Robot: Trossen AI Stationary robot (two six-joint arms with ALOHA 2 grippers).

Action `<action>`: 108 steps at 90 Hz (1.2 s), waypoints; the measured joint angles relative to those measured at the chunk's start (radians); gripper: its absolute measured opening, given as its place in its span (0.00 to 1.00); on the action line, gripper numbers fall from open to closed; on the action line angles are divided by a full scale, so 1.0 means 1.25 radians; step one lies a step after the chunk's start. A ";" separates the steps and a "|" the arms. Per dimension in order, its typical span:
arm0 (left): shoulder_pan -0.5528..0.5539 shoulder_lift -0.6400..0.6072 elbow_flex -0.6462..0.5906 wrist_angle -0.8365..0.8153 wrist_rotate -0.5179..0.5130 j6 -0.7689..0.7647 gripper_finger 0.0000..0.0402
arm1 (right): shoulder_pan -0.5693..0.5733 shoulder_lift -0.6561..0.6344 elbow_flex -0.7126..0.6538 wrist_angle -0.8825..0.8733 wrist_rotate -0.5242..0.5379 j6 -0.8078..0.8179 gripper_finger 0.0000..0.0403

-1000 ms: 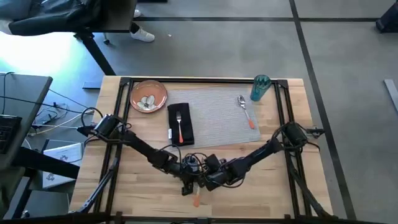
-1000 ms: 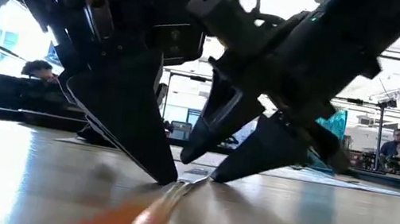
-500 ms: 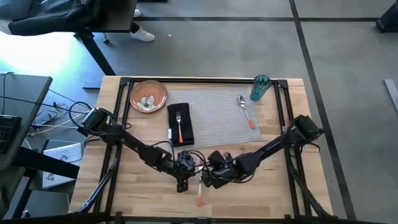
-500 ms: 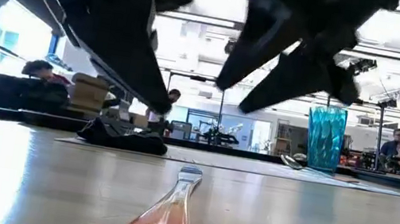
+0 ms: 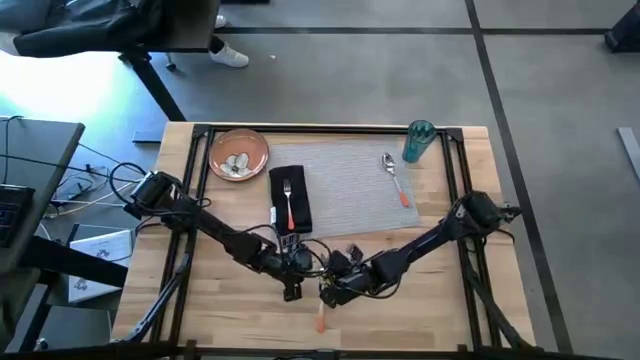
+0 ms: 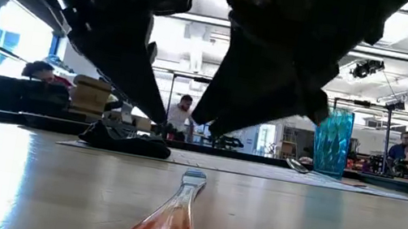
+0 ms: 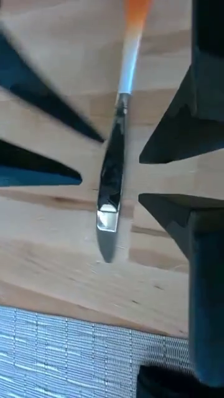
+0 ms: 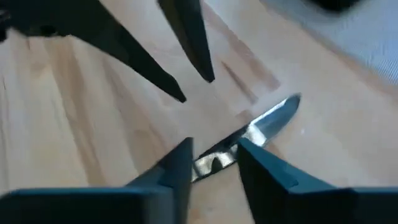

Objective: Set table place
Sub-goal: Put the orange table knife on the gray table mat beside the orange spoon

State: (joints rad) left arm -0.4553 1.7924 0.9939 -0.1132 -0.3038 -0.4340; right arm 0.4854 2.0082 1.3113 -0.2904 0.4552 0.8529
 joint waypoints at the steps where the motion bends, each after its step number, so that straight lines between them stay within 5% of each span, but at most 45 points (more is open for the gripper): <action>1: 0.000 0.000 0.000 0.000 0.000 0.003 0.20 | 0.000 -0.003 0.000 -0.009 0.001 -0.015 0.13; 8: 0.000 0.000 0.000 0.004 0.004 0.018 0.20 | -0.002 -0.033 0.000 -0.071 0.003 -0.096 0.03; 23: -0.009 0.000 0.000 0.011 0.020 0.020 0.20 | 0.012 -0.118 -0.009 -0.097 -0.015 -0.242 0.01; 51: -0.067 -0.001 0.000 0.147 -0.028 0.066 0.20 | 0.077 -0.218 -0.289 0.435 -0.032 -0.209 0.00; 70: -0.083 -0.001 0.000 0.153 -0.041 0.067 0.20 | 0.105 -0.213 -0.348 0.481 -0.034 -0.193 0.00; 87: -0.067 -0.001 0.000 0.149 -0.115 0.272 0.20 | 0.093 -0.205 -0.355 0.477 -0.022 -0.172 0.00; 108: -0.058 0.048 0.000 0.137 -0.097 0.619 0.20 | 0.028 -0.103 -0.355 0.614 -0.033 -0.200 0.00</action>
State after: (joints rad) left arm -0.5274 1.8526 0.9942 0.0579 -0.4253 0.3394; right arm 0.5200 1.8798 0.8677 0.4770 0.4142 0.6024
